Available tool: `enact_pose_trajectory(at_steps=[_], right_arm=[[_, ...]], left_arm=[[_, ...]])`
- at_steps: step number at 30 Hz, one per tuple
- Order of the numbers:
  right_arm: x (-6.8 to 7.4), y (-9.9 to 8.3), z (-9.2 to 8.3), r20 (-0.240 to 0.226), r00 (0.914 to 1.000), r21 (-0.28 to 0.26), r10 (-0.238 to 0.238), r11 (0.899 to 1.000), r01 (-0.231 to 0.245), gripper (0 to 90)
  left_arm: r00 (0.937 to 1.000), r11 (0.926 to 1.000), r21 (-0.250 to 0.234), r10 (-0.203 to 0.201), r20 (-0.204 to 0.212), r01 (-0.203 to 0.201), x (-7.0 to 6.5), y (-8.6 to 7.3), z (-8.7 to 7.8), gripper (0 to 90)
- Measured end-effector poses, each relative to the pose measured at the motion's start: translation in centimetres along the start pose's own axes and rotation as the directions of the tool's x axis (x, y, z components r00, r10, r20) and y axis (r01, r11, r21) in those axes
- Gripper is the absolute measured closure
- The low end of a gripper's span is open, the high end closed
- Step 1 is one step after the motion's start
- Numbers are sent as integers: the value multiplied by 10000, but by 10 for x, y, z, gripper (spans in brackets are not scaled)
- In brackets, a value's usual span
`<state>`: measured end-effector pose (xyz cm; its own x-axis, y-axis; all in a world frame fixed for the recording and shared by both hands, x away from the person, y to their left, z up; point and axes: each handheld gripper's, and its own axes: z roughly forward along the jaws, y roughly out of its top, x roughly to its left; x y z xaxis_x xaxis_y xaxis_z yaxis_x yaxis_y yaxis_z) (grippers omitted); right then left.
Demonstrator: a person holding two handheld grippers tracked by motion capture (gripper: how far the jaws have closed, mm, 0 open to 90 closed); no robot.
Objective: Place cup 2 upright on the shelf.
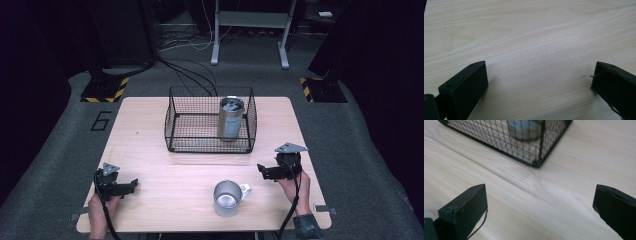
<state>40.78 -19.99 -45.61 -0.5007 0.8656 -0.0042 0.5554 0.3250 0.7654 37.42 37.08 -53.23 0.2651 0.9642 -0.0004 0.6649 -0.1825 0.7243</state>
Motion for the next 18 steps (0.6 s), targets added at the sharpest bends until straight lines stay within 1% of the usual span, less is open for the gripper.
enact_pose_trajectory(at_steps=[1,2,4,5,6,7,8,10,12,13,14,15,16,17,18], right_arm=[[-3,-6,2,-31,9998,122,192,9997,-192,0],[-5,-13,4,34,9995,176,325,9993,-325,0],[-11,-23,9,263,9992,420,286,9987,-297,0],[-12,-28,11,344,9984,494,442,9977,-459,0],[-15,-33,13,428,9981,561,445,9973,-469,0],[-16,-37,15,523,9973,619,513,9966,-545,0],[-17,-41,18,582,9964,624,613,9959,-649,0],[-19,-47,23,702,9954,856,646,9938,-705,0],[-21,-51,26,929,9940,983,571,9930,-662,0],[-22,-53,28,985,9933,1015,612,9923,-712,0],[-23,-55,29,1124,9922,1181,542,9907,-675,0],[-23,-57,30,1234,9911,1199,493,9907,-642,0],[-25,-59,31,1189,9916,1144,508,9913,-645,0],[-26,-61,33,1182,9906,1103,692,9905,-823,0],[-29,-64,33,944,9918,1054,859,9898,-957,0]], left_arm=[[10000,10000,-1,19,-4,-19,0,0,0,4],[10000,10000,-18,12,-3,-12,0,0,0,4],[10000,10000,5,-16,-16,16,0,0,0,4],[9999,10000,-4,-77,-84,77,-1,0,0,4],[9997,9998,-32,-195,-148,195,-2,-1,0,4],[9994,9997,-93,-234,-265,232,-3,-1,0,4],[9993,9997,-34,-253,-280,253,-3,-1,-1,4],[9990,9996,-57,-291,-348,289,-4,-1,-1,3],[9987,9994,-25,-348,-382,348,-4,-2,-1,3],[9986,9994,-57,-350,-390,348,-4,-1,-1,3],[9987,9995,0,-313,-397,313,-4,-1,-1,2],[9987,9995,3,-326,-393,326,-4,-1,-1,1],[9987,9995,9,-327,-400,328,-4,-1,-1,1],[9986,9994,-7,-336,-405,336,-5,-2,-2,3],[9982,9993,-9,-371,-472,371,-5,-2,-2,4]])
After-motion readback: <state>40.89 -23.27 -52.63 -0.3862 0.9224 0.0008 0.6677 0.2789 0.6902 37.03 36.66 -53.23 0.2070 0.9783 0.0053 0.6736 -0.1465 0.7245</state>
